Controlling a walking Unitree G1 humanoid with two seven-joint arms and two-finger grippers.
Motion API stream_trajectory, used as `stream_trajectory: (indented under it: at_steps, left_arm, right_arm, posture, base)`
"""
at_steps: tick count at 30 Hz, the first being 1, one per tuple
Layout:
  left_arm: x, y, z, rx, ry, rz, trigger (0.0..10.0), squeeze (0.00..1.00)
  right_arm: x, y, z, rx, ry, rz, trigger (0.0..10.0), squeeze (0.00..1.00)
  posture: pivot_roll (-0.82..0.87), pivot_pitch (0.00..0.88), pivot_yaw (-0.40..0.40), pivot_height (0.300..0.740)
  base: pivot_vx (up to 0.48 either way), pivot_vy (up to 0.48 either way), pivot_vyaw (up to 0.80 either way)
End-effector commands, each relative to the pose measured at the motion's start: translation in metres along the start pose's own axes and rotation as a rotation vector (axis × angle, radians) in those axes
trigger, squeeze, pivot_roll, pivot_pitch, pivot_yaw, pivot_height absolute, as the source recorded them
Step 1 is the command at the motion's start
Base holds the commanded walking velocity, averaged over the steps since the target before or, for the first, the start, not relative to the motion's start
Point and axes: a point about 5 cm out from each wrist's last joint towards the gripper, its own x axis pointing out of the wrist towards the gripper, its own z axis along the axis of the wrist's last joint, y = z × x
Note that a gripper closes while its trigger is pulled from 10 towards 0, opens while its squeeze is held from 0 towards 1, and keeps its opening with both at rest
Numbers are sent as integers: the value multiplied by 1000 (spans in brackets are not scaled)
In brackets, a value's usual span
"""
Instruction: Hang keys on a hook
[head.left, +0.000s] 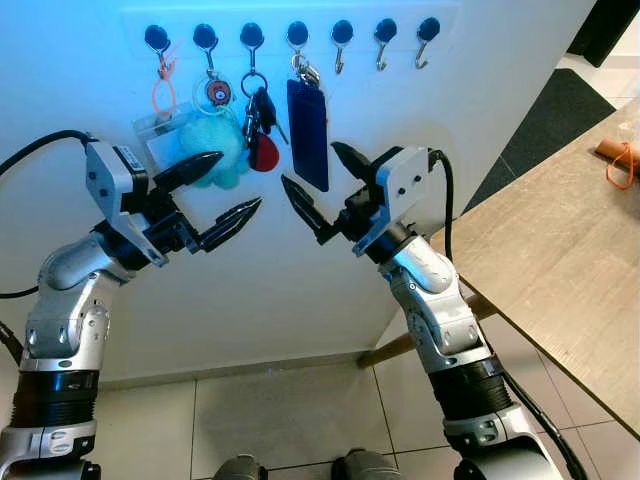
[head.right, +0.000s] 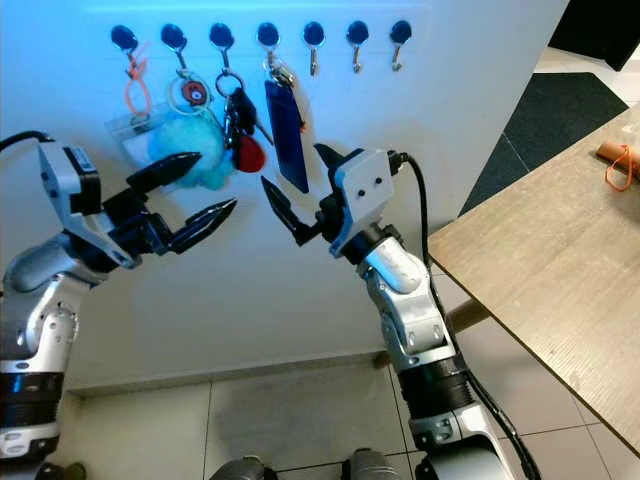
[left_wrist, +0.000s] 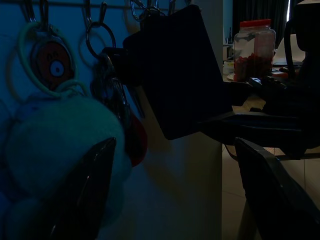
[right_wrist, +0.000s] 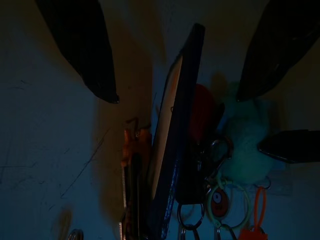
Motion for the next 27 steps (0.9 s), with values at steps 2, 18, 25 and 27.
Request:
stream_trajectory:
  at_steps: [2,18,25,27]
  left_arm:
    - [3,0,0,17,2,2,10000,0]
    - [4,2,2,20,-9,3,10000,0]
    - [5,2,2,22,-14,3,10000,0]
    - [5,2,3,23,-17,3,10000,0]
  right_arm:
    - [-1,1,-3,-4,14,8,2196,0]
    - [-3,-7,-5,-9,34,-40,0,0]
    - [-3,-9,-4,-12,29,-51,0,0]
    - [-3,-10,-1,-14,12,-57,0,0]
  posture:
    - [36,98,-43,740]
    - [29,93,-44,740]
    - [29,92,-46,740]
    - [32,93,-47,740]
  base:
    - [0,0,0]
    - [0,0,0]
    - [0,0,0]
    - [0,0,0]
